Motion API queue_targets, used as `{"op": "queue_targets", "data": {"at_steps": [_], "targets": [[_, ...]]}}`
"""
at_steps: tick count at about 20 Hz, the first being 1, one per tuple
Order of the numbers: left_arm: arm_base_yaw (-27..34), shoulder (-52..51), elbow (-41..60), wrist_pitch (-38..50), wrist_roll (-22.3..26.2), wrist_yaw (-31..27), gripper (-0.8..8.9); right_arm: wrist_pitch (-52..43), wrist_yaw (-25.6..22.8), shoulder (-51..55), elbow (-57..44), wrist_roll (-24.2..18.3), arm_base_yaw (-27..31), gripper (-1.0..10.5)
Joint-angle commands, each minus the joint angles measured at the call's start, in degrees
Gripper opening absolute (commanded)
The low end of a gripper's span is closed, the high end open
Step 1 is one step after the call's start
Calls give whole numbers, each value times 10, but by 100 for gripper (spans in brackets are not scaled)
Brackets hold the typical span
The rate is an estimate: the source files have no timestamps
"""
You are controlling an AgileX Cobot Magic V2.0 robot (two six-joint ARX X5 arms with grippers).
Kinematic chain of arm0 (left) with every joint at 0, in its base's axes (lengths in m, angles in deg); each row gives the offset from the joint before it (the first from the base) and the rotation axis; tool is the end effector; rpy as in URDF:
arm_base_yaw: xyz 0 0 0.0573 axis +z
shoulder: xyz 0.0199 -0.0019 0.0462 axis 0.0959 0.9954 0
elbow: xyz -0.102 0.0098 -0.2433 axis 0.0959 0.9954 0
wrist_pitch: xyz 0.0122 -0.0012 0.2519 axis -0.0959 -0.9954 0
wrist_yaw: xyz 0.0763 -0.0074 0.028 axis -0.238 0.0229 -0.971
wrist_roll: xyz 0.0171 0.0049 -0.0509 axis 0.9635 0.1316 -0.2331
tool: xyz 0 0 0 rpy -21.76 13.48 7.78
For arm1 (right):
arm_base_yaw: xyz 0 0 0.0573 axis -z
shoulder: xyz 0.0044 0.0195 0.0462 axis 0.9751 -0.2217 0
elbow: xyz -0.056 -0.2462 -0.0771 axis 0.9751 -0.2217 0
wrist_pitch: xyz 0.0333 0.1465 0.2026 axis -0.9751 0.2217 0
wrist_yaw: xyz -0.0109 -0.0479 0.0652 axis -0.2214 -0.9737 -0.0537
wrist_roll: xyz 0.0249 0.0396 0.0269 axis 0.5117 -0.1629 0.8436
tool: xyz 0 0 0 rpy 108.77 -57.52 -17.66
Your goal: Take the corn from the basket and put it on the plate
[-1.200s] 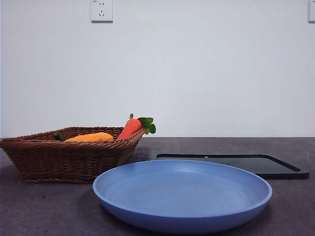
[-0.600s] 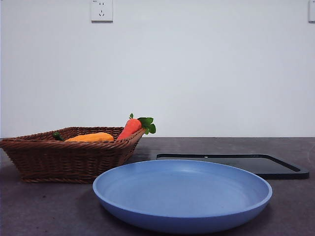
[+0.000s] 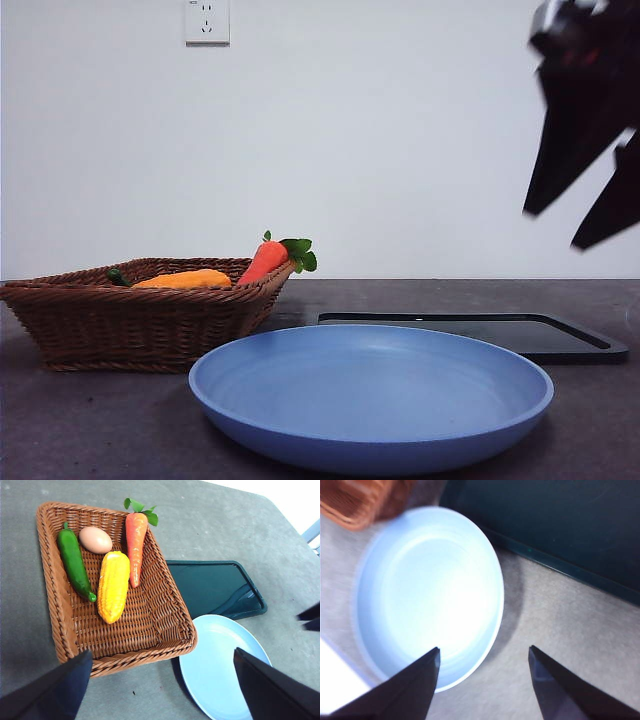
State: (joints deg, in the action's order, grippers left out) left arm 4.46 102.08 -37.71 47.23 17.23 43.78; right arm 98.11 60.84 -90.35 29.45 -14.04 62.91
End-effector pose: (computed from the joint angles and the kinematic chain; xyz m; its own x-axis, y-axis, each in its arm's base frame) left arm 0.1151 -0.0170 0.3049 0.7265 -0.5264 -0.4418 0.3826 0.8438 -0.3763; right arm 0.2220 0.0708 0.2386 0.2297 0.5507 -0.8025 -0.4209 0.7996 0.4283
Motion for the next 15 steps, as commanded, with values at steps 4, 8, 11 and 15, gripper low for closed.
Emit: {"op": "queue_targets", "data": {"at_steps": [4,8,11,15], "targets": [[-1,3,-10,10,-3,4,457,-45,-16,-93,9,6,-33,290],[-1,3,-10,10,-3,4,457,-81,-17,-142,9,6,-54,290],[-1,3,-10,9,-3,4,457,-93,-17,-173,9,6,-61,290],[-1,4,-10,10,-3,4,456,-108,-17,-199,9,7,-64,212]]}}
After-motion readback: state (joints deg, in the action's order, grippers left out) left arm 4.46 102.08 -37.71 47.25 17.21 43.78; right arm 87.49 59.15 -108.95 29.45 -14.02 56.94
